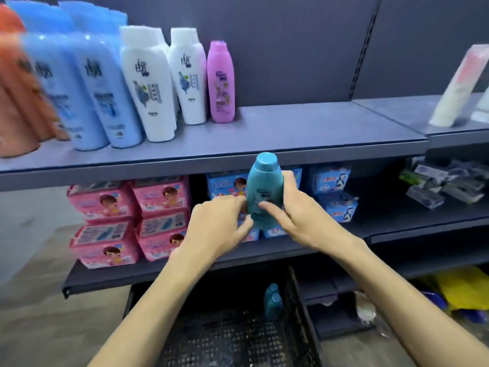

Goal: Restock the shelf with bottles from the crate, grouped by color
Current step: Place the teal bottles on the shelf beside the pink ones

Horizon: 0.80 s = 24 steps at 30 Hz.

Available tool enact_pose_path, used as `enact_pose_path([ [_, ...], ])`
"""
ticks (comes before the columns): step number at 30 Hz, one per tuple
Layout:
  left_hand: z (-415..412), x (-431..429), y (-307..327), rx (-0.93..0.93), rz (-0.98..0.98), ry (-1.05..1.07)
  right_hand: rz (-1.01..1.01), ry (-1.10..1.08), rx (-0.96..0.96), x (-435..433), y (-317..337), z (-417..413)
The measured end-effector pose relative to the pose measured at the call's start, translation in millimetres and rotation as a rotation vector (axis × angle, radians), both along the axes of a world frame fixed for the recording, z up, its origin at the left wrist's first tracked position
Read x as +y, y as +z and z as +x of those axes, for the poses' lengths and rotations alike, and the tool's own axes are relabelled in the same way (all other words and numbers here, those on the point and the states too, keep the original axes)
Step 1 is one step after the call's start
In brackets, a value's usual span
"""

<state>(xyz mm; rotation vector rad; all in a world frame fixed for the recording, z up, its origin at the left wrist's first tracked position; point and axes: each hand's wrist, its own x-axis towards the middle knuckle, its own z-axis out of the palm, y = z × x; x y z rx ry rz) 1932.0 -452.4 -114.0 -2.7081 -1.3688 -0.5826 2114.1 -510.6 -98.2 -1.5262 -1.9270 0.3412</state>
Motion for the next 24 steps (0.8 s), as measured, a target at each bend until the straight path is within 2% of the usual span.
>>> enact_pose_path([
  [5,-8,1,58,-0.054,0.143,0.018,0.084,0.049,-0.072,7,55,-3],
  [10,-12,13,94,-0.02,0.216,0.051,0.131,0.079,-0.081,22,93,-3],
  [17,-10,44,117,0.05,0.283,0.066,0.073,0.093,-0.06,59,130,18],
  [24,3,63,127,0.088,0.262,0.088,0.005,0.079,0.044,90,132,28],
])
